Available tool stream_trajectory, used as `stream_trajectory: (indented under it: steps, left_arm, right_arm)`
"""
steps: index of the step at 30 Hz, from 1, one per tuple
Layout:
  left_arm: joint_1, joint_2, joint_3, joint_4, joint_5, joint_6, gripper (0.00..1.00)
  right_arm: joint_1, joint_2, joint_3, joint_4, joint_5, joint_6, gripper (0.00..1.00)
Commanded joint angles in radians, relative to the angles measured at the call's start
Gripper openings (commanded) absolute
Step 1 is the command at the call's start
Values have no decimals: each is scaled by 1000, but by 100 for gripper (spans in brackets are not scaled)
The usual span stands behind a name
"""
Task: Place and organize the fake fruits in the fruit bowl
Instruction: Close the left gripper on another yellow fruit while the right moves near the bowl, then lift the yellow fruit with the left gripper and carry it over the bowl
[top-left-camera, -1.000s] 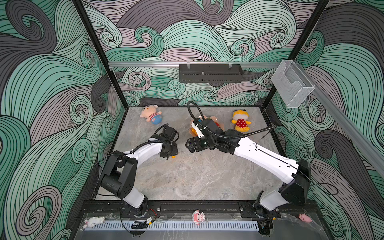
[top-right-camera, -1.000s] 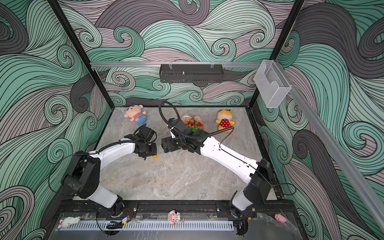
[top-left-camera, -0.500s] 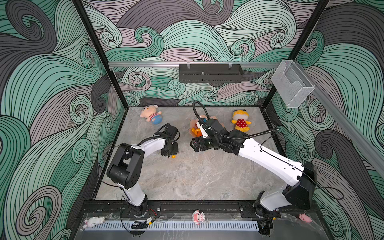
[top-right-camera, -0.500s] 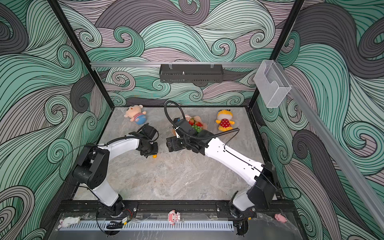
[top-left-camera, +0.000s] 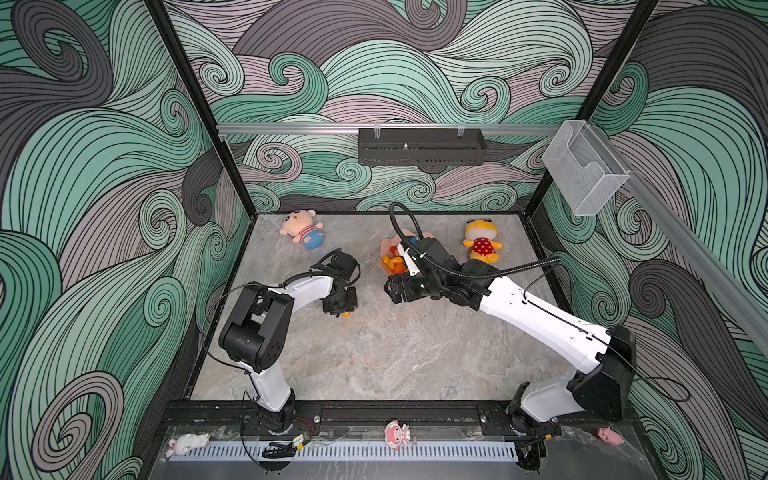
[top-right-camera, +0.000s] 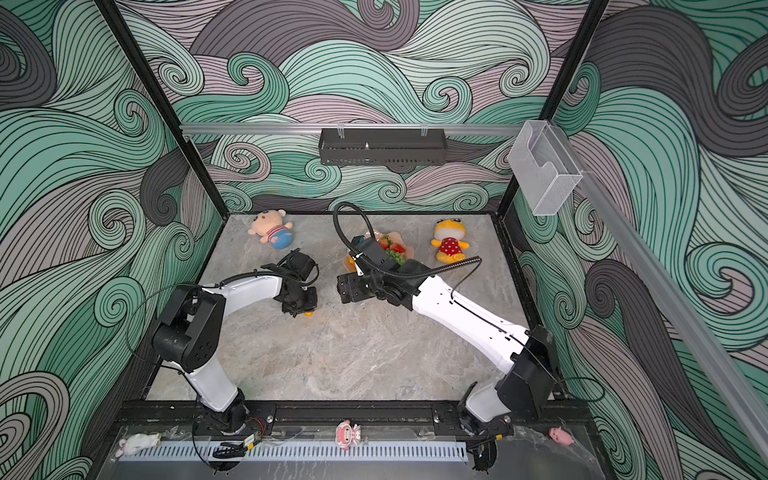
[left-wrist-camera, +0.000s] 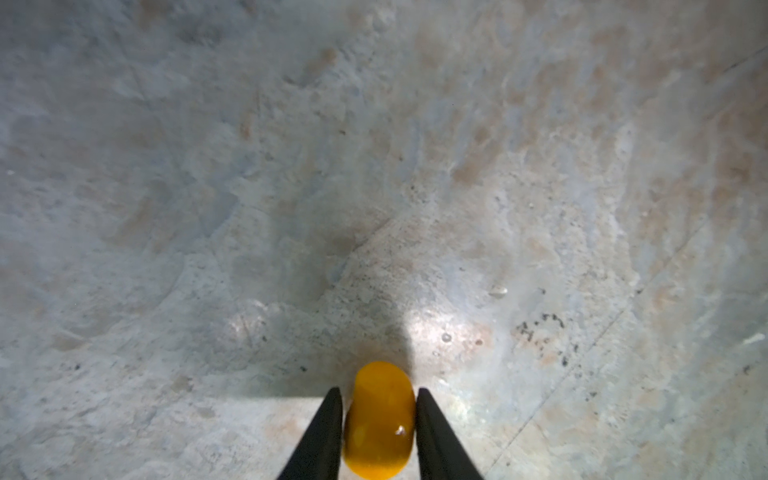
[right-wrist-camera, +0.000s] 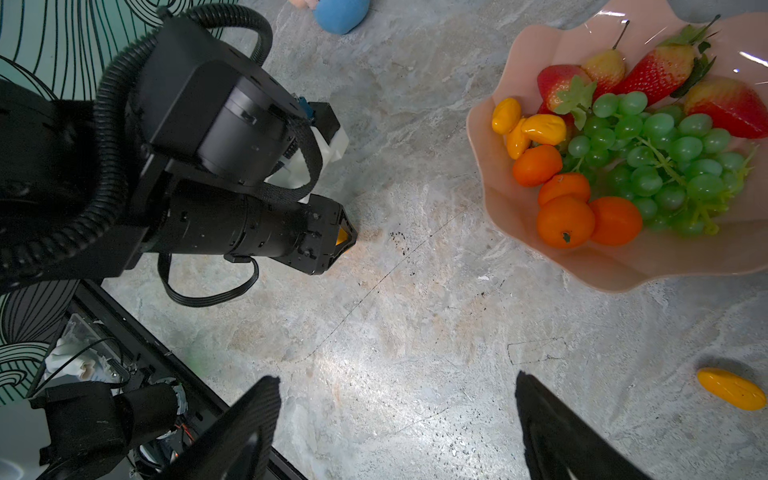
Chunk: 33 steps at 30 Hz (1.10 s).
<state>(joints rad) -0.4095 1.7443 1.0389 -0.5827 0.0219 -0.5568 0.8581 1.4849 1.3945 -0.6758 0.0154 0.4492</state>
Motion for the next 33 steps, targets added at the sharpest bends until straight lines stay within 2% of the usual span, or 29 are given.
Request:
stream_trajectory:
  steps: [1,17,33]
  left_arm:
    - [5,17,16,-23,12,0,33]
    - [5,9,10,-29,17,-2,30]
    - [0,-125,19,-93,13,9,28]
  right_arm:
    - [-7,-24,-11,-5,4,3,89]
    - [-16,-41,-31,-2,4,15,88]
    - [-65,-102,-123,16,7,53,88]
